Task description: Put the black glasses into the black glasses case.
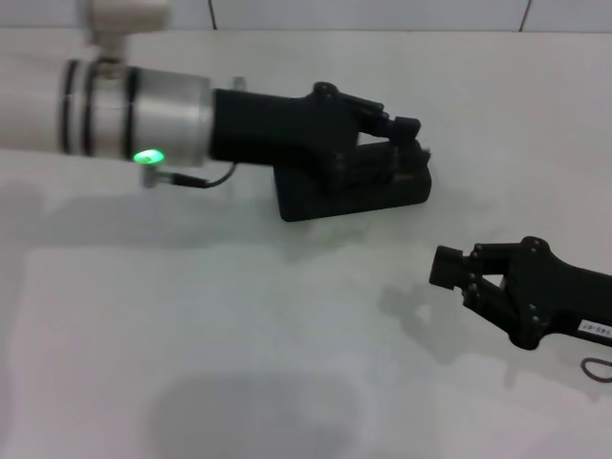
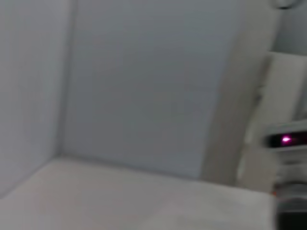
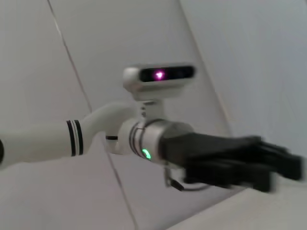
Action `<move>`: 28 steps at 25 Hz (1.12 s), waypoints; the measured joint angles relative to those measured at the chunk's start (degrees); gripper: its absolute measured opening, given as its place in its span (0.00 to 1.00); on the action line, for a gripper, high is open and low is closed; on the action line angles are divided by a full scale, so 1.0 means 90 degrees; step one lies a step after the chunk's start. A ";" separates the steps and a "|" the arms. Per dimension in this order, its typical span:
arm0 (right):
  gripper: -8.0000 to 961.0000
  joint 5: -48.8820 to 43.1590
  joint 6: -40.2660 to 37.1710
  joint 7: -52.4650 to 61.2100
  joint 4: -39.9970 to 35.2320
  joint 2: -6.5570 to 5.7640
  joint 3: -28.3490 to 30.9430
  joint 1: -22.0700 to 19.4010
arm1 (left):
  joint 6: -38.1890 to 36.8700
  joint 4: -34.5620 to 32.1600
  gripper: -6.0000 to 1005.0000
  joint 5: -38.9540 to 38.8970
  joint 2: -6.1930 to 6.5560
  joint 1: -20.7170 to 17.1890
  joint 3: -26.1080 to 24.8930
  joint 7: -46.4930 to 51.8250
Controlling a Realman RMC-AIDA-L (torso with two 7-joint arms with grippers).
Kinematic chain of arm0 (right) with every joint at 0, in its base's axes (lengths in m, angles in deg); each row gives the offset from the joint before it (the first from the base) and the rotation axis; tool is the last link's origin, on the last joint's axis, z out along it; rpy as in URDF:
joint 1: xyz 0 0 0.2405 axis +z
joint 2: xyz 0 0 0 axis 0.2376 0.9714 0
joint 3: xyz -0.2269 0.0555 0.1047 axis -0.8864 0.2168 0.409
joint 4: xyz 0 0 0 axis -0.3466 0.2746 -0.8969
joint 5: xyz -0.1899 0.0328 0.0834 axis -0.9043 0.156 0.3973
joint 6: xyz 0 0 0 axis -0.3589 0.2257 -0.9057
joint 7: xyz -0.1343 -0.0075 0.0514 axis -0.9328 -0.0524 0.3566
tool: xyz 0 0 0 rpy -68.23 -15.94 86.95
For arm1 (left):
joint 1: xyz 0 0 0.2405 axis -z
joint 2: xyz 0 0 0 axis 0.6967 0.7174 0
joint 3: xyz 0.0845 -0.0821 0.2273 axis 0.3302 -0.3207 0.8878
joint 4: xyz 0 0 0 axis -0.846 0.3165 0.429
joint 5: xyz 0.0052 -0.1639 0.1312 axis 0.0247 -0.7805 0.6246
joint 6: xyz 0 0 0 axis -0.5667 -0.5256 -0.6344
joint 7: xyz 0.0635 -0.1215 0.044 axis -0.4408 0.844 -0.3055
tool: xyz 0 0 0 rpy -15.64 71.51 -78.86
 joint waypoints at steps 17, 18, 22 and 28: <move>0.58 -0.0397 -0.1066 0.0353 -0.0687 -0.0105 0.0413 0.0389 | -0.2567 0.0184 0.68 -0.0454 0.0409 -0.1789 -0.1639 -0.0858; 0.61 -0.0465 -0.1056 0.0416 -0.0684 -0.0106 0.0427 0.0439 | -0.2591 0.0215 0.68 -0.0450 0.0429 -0.1821 -0.1654 -0.0880; 0.70 -0.0597 -0.1032 0.0413 -0.0730 -0.0059 0.0435 0.0548 | -0.2628 0.0246 0.68 -0.0419 0.0493 -0.1864 -0.1635 -0.0890; 0.82 -0.0676 -0.0984 0.0415 -0.0818 -0.0040 0.0446 0.0645 | -0.2737 0.0382 0.68 -0.0303 0.0508 -0.1873 -0.1615 -0.0954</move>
